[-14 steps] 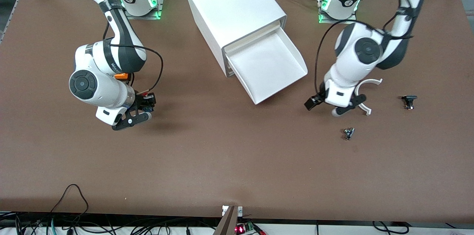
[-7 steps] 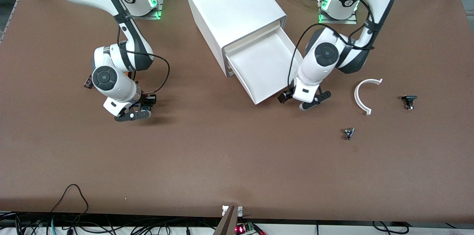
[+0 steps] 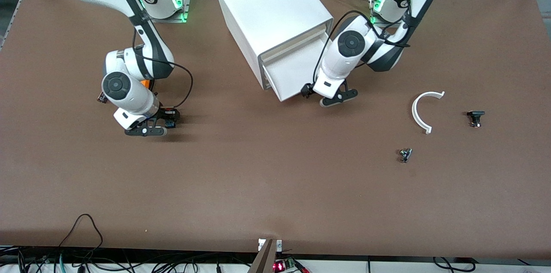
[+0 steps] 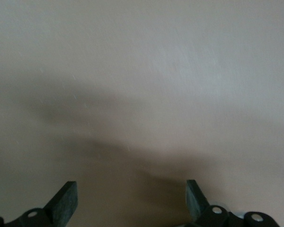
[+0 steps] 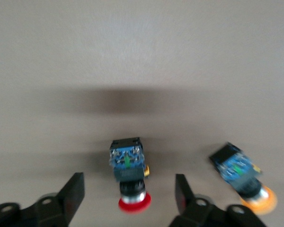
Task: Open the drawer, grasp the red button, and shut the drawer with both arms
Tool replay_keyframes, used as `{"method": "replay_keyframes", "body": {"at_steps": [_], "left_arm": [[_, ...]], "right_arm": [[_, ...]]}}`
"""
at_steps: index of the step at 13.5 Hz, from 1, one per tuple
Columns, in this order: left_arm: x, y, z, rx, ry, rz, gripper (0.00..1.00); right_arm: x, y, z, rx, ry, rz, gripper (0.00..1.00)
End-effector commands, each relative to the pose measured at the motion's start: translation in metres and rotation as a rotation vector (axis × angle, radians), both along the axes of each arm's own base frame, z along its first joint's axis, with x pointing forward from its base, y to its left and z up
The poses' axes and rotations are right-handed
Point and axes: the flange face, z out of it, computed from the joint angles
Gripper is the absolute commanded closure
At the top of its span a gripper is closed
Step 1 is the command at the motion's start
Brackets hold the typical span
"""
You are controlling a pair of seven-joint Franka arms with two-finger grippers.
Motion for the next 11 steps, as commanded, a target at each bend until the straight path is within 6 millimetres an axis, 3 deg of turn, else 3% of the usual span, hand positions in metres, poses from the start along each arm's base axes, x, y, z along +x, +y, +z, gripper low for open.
{"method": "replay_keyframes", "body": {"at_steps": [1,5,9,11], "left_arm": [[-0.036,-0.016,-0.002,0.011,0.026,-0.065,0.00],[-0.061,-0.039,0.001,-0.003,0.033,-0.122,0.00],[-0.078,-0.045,-0.001,0.004,0.046,-0.152,0.00],[-0.092,-0.056,0.002,0.004,0.055,-0.187,0.00]], "right_arm": [[0.025,0.007,0.102,-0.018,0.025,-0.040,0.00],[0.033,0.014,0.199,-0.038,0.076,-0.048,0.00],[0.033,-0.004,0.286,-0.059,0.062,-0.077,0.00],[0.031,-0.024,0.304,-0.112,0.036,-0.095,0.00]]}}
